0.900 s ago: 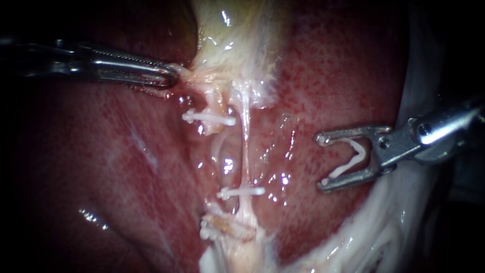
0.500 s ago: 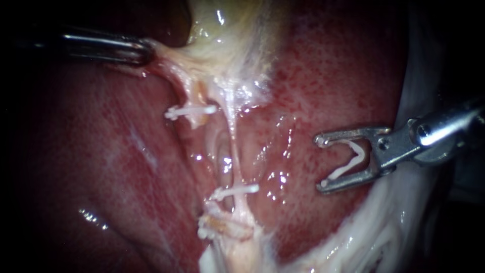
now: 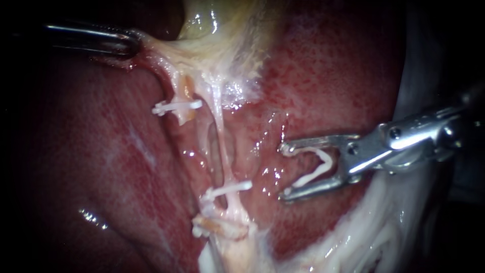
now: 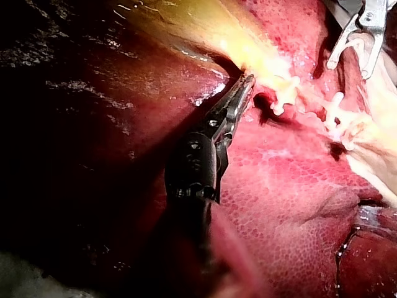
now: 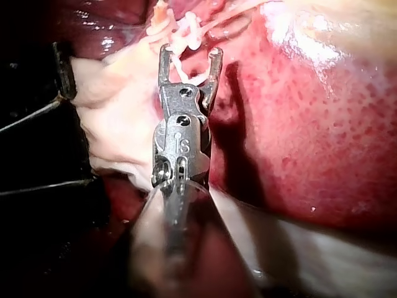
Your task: Clipping second clip right tube
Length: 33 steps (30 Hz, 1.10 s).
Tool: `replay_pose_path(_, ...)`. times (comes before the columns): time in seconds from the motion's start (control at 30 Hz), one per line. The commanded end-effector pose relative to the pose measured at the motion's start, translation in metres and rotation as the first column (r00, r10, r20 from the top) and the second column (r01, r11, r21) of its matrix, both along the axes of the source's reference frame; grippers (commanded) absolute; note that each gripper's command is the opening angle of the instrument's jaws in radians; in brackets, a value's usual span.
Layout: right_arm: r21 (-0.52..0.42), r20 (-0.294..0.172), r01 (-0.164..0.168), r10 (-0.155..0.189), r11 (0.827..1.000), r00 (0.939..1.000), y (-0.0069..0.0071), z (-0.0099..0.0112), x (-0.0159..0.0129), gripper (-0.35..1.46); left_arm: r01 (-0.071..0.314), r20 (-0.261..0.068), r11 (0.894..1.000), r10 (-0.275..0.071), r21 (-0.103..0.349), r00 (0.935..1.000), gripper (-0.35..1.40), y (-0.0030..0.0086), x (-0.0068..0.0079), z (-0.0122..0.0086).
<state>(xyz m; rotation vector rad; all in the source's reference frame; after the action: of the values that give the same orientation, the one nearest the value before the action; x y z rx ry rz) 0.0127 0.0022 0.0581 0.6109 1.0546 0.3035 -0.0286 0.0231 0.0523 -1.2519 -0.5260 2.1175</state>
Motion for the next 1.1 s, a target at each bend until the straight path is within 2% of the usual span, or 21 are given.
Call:
replay_pose_path(0.03,0.012,0.001,-0.006,0.006,1.000,1.0000,-0.0001,0.0003,0.0004,0.50,0.000,-0.001,1.000,0.000,0.000,1.0000,-0.35,0.0000,0.0000,0.0000)
replay_pose_path(0.43,0.109,-0.006,-0.023,0.024,0.994,0.9997,-0.0009,0.0046,0.0049,0.50,0.001,-0.001,1.000,-0.001,0.000,1.0000,-0.35,0.0000,0.0000,0.0000)
replay_pose_path(0.57,0.149,-0.027,-0.029,0.033,0.988,0.9991,-0.0011,0.0056,0.0056,0.50,0.001,-0.001,1.000,-0.001,0.000,1.0000,-0.35,0.0000,-0.0001,0.0000)
replay_pose_path(0.7,0.205,-0.072,-0.033,0.049,0.978,0.9962,-0.0010,0.0062,0.0062,0.50,0.001,-0.001,1.000,-0.001,0.000,1.0000,-0.35,0.0000,-0.0001,0.0000)
replay_pose_path(0.8,0.256,-0.108,-0.035,0.065,0.966,0.9920,-0.0009,0.0064,0.0066,0.50,0.001,-0.001,1.000,-0.001,0.000,1.0000,-0.35,0.0000,-0.0001,0.0000)
replay_pose_path(0.9,0.310,-0.156,-0.025,0.077,0.951,0.9848,-0.0008,0.0064,0.0070,0.50,0.001,-0.002,1.000,-0.001,0.000,1.0000,-0.35,0.0000,-0.0002,0.0000)
replay_pose_path(0.93,0.339,-0.174,-0.021,0.084,0.941,0.9812,-0.0008,0.0064,0.0072,0.50,0.002,-0.002,1.000,-0.002,0.000,1.0000,-0.35,0.0000,-0.0002,0.0000)
replay_pose_path(1.1,0.406,-0.240,0.010,0.096,0.914,0.9660,-0.0009,0.0061,0.0076,0.50,0.002,-0.002,1.000,-0.002,0.000,1.0000,-0.35,0.0000,-0.0002,0.0000)
